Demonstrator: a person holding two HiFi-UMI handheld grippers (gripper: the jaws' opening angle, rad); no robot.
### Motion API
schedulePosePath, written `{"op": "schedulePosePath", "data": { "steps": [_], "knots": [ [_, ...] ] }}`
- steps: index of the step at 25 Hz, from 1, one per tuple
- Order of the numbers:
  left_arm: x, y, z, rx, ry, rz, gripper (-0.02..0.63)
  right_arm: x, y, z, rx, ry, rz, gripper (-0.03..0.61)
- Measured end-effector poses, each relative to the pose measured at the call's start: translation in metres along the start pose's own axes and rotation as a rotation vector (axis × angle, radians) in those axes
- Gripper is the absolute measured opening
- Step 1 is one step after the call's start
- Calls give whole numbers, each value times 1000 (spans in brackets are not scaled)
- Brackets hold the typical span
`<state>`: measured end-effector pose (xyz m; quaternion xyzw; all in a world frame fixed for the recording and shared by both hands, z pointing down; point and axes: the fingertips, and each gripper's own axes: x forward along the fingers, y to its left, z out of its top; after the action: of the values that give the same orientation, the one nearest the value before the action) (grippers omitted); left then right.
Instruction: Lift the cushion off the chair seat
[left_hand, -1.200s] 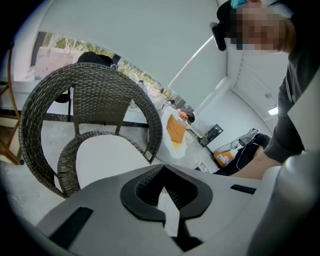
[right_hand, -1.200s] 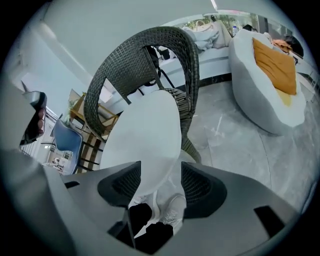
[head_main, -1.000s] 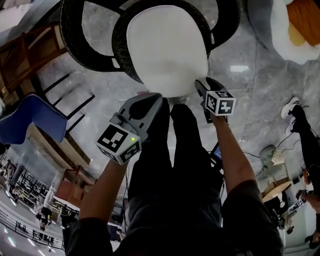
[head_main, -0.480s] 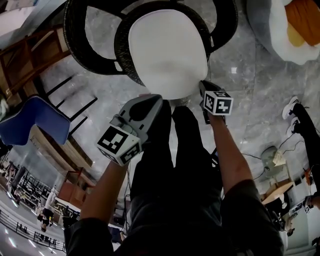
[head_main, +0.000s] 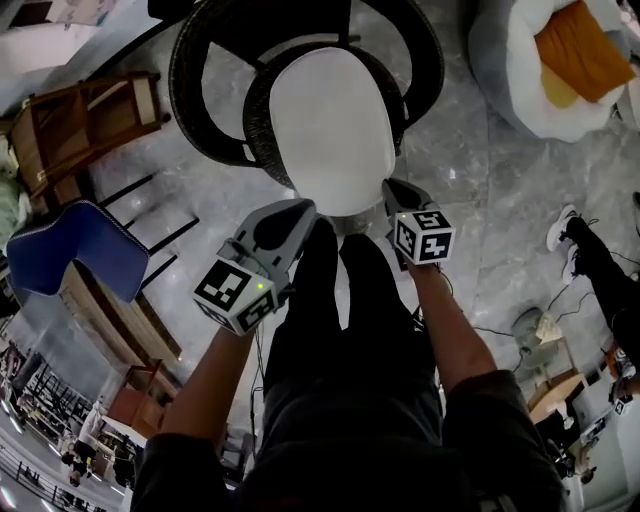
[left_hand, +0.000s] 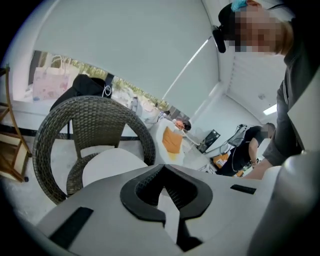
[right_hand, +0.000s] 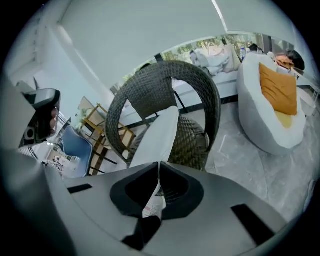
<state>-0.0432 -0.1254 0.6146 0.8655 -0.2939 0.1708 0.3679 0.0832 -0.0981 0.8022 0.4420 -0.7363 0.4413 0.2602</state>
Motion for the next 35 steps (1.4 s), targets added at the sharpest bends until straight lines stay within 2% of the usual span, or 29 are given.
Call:
{"op": "schedulePosePath", "data": {
  "steps": [5,10,19,35],
  "knots": [
    [-35,-13,34,17,-65,16,9,-39,53,69,-74,-111,63,20],
    [-75,-35,63,39,-134,33,9,-78,104,117,-158,-186,122,20],
    [-109,-68,114,131,-243,53,9,-138,146,184,-230,-303,141,18],
    [-191,-138,208,284,-467,87,9,-306,239,313,-346,-680,250,18]
  ]
}}
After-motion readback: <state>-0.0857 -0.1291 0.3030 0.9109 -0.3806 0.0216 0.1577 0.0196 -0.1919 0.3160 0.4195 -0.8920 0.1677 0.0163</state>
